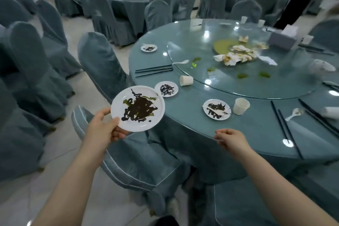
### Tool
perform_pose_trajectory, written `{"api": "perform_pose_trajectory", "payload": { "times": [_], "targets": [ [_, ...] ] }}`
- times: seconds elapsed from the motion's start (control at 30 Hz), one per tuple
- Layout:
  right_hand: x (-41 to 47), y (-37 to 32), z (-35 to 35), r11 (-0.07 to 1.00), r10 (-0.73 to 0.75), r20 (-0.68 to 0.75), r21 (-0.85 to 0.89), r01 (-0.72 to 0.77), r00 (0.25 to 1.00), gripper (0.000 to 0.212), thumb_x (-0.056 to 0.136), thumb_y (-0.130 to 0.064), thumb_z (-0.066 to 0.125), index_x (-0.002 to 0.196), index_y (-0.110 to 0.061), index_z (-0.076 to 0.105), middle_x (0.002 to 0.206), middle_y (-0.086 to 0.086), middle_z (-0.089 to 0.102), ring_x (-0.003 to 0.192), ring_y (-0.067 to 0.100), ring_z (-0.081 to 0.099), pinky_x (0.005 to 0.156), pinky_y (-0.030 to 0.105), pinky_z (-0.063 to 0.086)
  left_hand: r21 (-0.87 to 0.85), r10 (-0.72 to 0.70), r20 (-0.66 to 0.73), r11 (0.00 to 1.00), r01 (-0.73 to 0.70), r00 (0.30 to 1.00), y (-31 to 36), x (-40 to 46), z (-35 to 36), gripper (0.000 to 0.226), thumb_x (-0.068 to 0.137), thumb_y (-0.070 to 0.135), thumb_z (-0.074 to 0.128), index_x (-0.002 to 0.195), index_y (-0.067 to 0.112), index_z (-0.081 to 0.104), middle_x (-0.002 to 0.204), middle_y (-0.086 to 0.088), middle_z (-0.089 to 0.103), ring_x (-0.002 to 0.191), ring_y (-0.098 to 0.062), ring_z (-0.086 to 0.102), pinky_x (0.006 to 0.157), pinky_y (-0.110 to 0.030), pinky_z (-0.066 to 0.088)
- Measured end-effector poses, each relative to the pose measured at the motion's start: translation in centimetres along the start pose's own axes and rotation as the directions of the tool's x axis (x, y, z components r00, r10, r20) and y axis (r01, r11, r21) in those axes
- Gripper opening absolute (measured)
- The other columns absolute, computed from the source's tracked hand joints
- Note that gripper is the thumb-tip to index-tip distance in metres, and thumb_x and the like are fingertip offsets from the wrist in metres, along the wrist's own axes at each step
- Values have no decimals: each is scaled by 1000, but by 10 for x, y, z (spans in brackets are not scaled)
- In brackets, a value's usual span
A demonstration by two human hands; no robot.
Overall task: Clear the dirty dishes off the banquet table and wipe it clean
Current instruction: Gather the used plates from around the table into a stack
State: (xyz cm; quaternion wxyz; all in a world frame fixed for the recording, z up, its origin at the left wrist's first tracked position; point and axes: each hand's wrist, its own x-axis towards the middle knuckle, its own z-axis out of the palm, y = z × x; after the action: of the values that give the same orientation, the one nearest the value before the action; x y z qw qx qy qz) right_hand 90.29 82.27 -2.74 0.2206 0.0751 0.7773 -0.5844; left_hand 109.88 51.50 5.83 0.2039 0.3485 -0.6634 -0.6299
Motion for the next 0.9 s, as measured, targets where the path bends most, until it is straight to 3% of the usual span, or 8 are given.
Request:
{"api": "perform_pose_trajectory", "payload": {
  "times": [0.07,0.2,0.3,0.47,0.57,0.63,0.77,0.9],
  "targets": [
    [23,-4,6,998,-29,-31,-61,27,999,11,81,-1,63,82,-11,66,63,4,66,44,8,53,39,16,38,30,-13,45,999,12,999,-5,23,15,29,95,6,48,117,24,49,56,-10,68,41,-12,59,40,-19,46],
    [83,-9,16,959,-131,-65,-262,110,989,12,81,-7,61,77,-16,66,74,4,68,59,16,57,58,28,45,92,-38,82,995,30,996,-10,72,49,29,95,4,47,118,21,50,55,-10,67,40,-12,59,43,-22,48],
    [132,-12,20,892,-171,-119,-440,103,978,10,82,-13,62,84,-21,68,82,-6,68,77,15,59,71,25,41,157,-88,95,985,72,992,-11,114,72,30,96,6,47,120,24,49,59,-11,69,44,-12,60,47,-26,49],
    [198,-23,38,750,-234,-99,-652,114,967,25,86,-8,55,107,-13,69,111,3,69,103,25,61,82,27,43,218,-144,108,969,118,984,-12,169,101,30,96,8,49,119,27,48,60,-8,70,44,-11,61,43,-20,49],
    [223,-32,48,612,-248,-85,-786,88,965,20,86,-12,51,90,-10,70,97,12,68,83,32,61,67,33,48,213,-157,114,968,131,981,-15,193,109,30,95,6,48,118,26,49,58,-7,69,42,-11,59,42,-20,50],
    [232,-33,53,535,-214,-95,-844,35,972,21,88,-18,49,82,-11,68,84,9,64,72,30,58,56,30,42,210,-164,131,968,134,978,-18,203,112,30,95,6,48,117,27,49,57,-5,68,43,-11,59,43,-20,49],
    [235,-27,57,395,-177,-58,-919,17,982,29,96,-29,48,80,-15,67,79,6,65,68,27,59,55,26,42,205,-177,167,968,142,970,-23,223,113,30,95,8,49,119,28,48,60,-6,69,46,-12,61,46,-23,50],
    [213,-21,53,418,-274,-52,-906,71,960,21,94,-30,45,90,-22,64,84,4,68,78,30,61,57,29,41,178,-182,235,974,142,955,-28,236,110,31,96,9,49,120,28,48,62,-11,69,47,-15,62,56,-33,52]
  ]
}}
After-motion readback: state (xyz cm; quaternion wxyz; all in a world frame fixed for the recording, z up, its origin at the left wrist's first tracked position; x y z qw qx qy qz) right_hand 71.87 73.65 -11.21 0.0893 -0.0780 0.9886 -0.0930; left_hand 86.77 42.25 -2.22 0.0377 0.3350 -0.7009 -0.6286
